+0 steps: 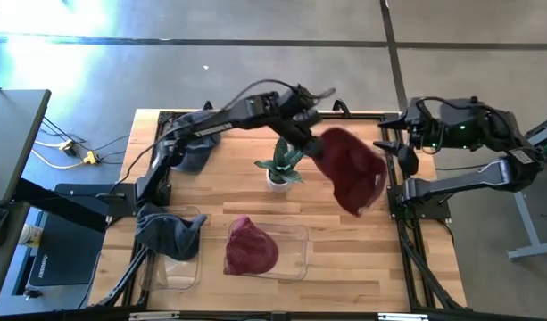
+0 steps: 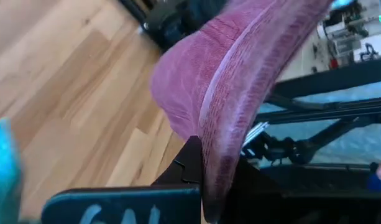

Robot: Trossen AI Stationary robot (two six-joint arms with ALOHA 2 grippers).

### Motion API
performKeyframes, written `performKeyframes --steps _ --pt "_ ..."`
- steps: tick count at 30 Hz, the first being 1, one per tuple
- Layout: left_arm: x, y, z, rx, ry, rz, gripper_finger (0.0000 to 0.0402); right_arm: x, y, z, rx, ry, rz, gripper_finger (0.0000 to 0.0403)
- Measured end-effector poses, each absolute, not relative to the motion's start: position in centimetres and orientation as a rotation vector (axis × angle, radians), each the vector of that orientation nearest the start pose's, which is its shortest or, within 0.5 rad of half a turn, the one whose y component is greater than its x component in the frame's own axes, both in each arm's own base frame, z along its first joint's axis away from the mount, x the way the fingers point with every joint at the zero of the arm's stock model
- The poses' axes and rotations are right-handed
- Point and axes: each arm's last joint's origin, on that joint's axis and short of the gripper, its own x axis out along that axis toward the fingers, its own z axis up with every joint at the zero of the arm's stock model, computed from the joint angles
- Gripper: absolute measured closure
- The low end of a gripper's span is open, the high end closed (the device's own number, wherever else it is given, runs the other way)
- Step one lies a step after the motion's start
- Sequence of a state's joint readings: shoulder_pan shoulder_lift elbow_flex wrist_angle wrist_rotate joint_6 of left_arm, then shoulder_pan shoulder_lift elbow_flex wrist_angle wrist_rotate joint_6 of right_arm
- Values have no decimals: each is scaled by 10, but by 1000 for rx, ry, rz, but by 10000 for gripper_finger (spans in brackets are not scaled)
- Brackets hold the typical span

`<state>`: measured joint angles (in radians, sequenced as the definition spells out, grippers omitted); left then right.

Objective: Pick & Place hat
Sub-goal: Put the red cap into the right transparent bin

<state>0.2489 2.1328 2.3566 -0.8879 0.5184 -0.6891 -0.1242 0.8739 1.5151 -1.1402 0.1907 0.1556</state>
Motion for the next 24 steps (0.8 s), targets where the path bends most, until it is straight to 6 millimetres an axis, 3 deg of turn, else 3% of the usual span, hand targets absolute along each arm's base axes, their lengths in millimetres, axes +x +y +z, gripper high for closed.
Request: performKeyframes --steps 7,13,21,24 --pt "483 109 320 -944 800 3 401 86 -16 448 180 563 -345 137" --pt "497 114 294 -964 829 -48 401 79 -13 438 301 686 -346 140" --pt "499 113 284 -907 854 -53 401 80 -13 436 344 695 -350 141" --pt "498 113 288 -902 846 -53 401 89 -14 424 325 748 -345 141"
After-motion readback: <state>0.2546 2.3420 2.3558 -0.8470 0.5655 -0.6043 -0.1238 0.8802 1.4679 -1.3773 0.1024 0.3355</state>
